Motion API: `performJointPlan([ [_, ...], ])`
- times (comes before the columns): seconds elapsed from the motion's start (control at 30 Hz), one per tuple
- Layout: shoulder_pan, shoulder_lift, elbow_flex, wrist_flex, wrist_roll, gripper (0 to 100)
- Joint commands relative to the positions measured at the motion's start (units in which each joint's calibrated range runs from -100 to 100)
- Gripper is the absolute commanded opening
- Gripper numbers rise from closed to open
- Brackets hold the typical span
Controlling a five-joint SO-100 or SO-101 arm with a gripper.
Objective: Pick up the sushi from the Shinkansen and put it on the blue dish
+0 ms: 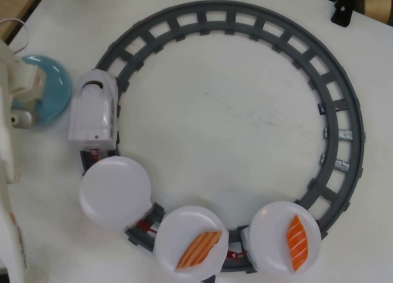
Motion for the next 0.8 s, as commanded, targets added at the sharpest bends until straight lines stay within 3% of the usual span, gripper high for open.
performJointPlan([
  [0.0, 0.2, -0.3, -3.0, 0.3, 0.0, 5],
  [0.2, 0.2, 0.2, -3.4, 0.3, -0.8, 15],
  [0.77, 0.1, -5.1, -7.1, 3.2, -1.6, 18],
])
